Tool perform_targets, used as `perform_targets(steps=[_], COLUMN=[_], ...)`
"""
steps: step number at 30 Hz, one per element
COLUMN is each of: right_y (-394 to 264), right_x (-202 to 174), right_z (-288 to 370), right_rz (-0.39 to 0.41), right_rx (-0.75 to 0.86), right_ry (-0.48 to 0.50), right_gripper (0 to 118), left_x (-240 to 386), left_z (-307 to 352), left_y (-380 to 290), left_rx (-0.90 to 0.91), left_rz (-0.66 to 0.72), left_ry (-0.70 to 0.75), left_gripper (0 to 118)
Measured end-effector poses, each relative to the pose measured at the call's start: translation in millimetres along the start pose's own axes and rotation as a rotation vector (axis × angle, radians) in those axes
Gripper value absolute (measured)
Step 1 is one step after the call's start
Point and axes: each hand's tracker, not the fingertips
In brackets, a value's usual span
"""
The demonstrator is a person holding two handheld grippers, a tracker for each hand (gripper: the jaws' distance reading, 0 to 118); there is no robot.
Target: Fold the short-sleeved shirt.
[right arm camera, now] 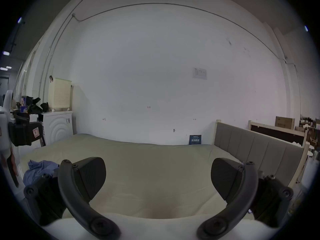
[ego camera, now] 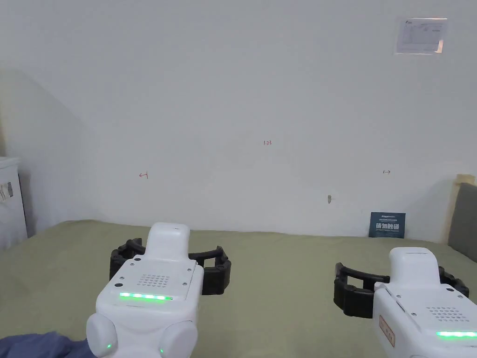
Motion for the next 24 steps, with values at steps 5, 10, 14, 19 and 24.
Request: perform_targets(steps=[5,10,14,19,24], right_y=[-1,-2,-2,-3,-5], right_x=[-4,-4,-1,1,-1], right_z=[-2,0,-3,0,-3], right_rz=[0.006,-0.011,-0.047,-0.044,-0.044], right_rx=[-0.011,-0.023,-0.032,-0.043,-0.048], right_ry=[0.013,-0.008,-0.025,-0.019,-0.031], right_gripper=[118,59,4,0,0], left_x=[0,-4,-4,-2,-4], left_z=[0,-1,-4,-7,-3], left_y=[0,-2,-12,-20,-23], left_rx=[-0.021,-0.052,-0.033,-0.056,-0.069], left_rz=[0.01,0.027,0.03,0.039,0.024], left_ry=[-0.001,-0.009,0.017,-0.018,-0.024], left_gripper=[118,99,0,0,0])
